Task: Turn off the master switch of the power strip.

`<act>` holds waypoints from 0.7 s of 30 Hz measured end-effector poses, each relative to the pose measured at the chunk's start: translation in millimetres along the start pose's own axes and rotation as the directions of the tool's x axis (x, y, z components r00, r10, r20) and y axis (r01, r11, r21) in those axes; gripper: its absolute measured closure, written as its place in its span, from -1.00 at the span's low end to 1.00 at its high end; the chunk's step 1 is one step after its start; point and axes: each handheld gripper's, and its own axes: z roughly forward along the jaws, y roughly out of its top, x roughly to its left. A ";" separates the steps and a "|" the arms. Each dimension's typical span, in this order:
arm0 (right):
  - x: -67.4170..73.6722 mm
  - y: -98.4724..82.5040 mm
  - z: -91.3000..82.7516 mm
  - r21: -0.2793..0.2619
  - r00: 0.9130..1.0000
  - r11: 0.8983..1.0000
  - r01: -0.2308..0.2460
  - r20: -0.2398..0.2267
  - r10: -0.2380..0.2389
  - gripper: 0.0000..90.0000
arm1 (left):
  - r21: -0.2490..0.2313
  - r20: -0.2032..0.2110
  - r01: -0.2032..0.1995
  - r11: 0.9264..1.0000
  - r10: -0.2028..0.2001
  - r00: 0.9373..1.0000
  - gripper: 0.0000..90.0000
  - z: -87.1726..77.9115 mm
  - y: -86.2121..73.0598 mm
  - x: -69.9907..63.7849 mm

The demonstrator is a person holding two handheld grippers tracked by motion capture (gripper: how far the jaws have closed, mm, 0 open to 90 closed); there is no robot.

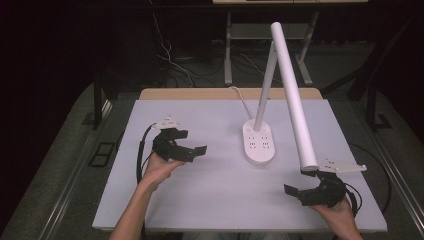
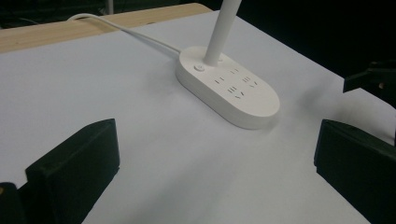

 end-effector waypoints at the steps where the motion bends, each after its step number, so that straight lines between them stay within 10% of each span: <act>1: 0.2 0.0 0.1 0.001 1.000 1.000 -0.001 0.001 0.001 -0.99 | 0.001 0.000 -0.001 1.000 0.001 1.000 -1.00 -2.0 -2.3 -0.7; 21: 0.7 0.6 -0.1 0.001 1.000 1.000 -0.001 0.005 0.001 -0.99 | -0.053 -0.021 0.025 0.998 -0.026 0.999 -1.00 -32.3 -55.9 -13.4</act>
